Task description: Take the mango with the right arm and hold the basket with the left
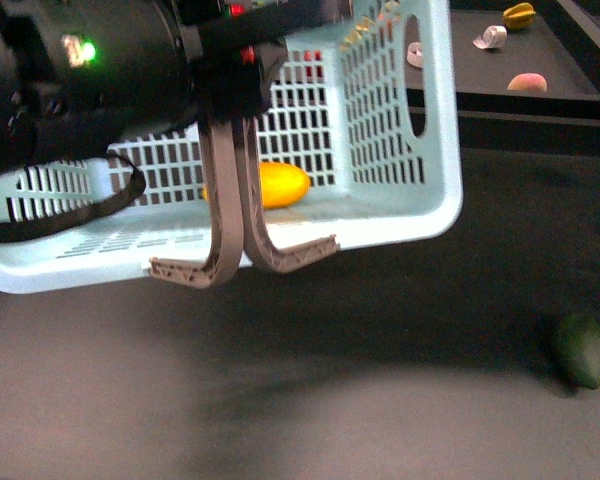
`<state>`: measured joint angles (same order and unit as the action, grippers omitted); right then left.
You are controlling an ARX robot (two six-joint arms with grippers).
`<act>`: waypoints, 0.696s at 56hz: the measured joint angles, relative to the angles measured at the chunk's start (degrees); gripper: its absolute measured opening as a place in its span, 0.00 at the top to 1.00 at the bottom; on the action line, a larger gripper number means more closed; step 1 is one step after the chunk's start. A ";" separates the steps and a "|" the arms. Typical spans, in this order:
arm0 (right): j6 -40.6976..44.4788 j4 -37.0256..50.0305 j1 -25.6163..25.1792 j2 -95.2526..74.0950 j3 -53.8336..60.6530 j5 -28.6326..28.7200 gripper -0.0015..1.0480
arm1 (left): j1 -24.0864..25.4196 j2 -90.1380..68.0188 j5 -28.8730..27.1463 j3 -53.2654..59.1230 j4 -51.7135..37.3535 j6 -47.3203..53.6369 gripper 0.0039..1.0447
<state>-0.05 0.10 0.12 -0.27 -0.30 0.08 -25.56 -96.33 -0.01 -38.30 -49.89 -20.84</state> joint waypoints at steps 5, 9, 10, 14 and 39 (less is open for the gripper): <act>0.00 0.00 0.00 0.00 0.00 0.00 0.08 | 1.62 -2.56 -3.15 -4.24 0.55 -4.31 0.92; 0.00 0.00 0.00 0.02 0.00 0.00 0.08 | 3.02 -4.44 -6.25 -7.78 2.69 -9.27 0.92; 0.00 0.00 0.00 0.02 0.00 0.00 0.08 | 3.21 -4.68 -6.64 -8.26 3.08 -9.66 0.92; 0.00 0.00 0.00 0.02 0.00 0.02 0.08 | 4.72 -6.71 -9.46 -11.72 6.08 -15.12 0.92; 0.00 0.00 0.00 0.02 0.00 0.02 0.08 | 15.04 -15.43 -20.92 -22.32 22.03 -52.11 0.92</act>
<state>-0.05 0.10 0.12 -0.25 -0.30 0.10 -10.52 -111.77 -20.93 -60.62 -27.86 -72.95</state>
